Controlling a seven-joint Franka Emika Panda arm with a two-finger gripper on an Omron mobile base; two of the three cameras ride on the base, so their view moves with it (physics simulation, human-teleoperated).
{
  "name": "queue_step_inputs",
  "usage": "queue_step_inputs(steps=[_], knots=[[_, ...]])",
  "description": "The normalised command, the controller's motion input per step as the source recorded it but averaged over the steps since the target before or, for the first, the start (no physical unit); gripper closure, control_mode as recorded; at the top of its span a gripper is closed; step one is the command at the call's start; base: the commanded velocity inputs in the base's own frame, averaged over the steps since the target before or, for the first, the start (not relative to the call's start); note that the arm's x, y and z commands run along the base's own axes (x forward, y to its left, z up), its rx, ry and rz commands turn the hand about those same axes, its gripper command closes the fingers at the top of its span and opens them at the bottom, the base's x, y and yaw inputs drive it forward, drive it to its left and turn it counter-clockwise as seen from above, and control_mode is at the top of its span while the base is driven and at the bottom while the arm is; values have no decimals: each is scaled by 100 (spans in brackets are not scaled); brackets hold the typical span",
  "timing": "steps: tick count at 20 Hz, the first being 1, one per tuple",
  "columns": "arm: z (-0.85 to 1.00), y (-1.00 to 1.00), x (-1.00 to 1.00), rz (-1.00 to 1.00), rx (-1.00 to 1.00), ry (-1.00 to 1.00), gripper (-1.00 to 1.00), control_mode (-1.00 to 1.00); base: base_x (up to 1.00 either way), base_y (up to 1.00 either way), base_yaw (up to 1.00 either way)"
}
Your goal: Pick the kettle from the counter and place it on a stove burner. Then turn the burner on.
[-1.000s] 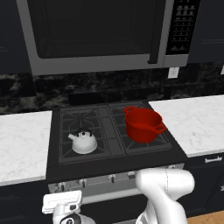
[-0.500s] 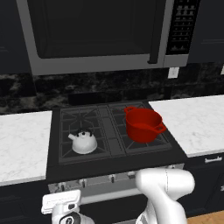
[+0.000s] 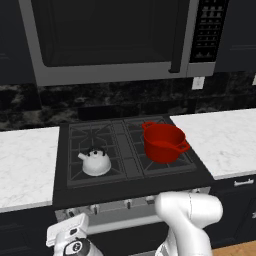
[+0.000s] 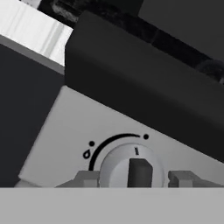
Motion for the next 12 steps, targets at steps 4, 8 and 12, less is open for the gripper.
queue_step_inputs(steps=[4, 8, 12], knots=[[3, 16, 11, 0, -31, 20, 100, -100, 0, 0, 0], [6, 26, 4, 1, -29, 15, 100, -100, 0, 0, 0], [3, 38, 5, 4, -30, 8, 100, -100, 0, 0, 0]])
